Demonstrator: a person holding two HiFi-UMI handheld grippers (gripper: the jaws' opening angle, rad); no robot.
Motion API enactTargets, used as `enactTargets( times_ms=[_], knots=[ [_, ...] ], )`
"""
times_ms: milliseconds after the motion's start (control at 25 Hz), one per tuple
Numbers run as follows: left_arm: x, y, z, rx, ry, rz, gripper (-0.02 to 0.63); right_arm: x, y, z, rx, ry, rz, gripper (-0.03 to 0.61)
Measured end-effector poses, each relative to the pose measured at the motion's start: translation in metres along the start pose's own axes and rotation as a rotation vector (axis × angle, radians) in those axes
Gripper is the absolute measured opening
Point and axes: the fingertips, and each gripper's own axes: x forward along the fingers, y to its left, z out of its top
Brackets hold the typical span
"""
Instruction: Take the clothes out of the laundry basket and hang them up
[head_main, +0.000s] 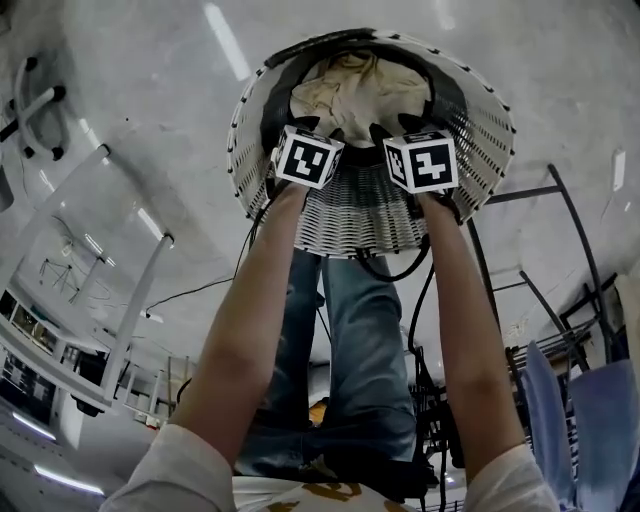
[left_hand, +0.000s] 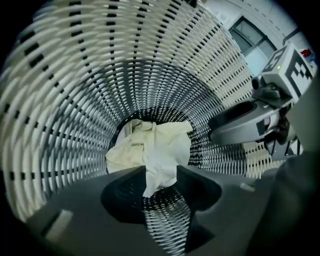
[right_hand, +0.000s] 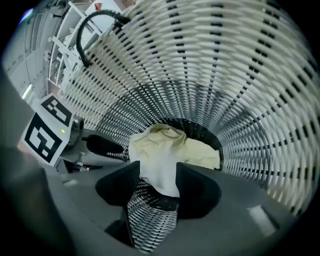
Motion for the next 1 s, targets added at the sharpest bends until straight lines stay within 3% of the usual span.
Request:
enactTargets(
  times_ms=[240, 560, 840, 920, 1000],
  knots=[
    [0.036, 0.013, -0.019, -0.007, 0.064, -0.010, 0.190, 0.038, -0.021, -0.025, -0.046, 0.082, -0.046, 0.253],
    [0.065, 0.029, -0.035, 0.003, 0.125, 0.011, 0.210, 0.067, -0.049, -0.024, -0.071, 0.061, -0.125, 0.285],
    [0.093, 0.015, -0.038, 0.082, 0.203, -0.021, 0.263, 0.081, -0.078, -0.011, 0.238, -0.049, -0.100, 0.324],
    [0.100, 0.014, -0.043, 0.117, 0.232, -0.024, 0.270, 0.082, -0.087, -0.006, 0.276, -0.087, -0.121, 0.341],
    [0.106, 0.012, -0.048, 0.151, 0.250, -0.036, 0.277, 0.083, -0.090, -0.001, 0.239, -0.106, -0.150, 0.344]
  ],
)
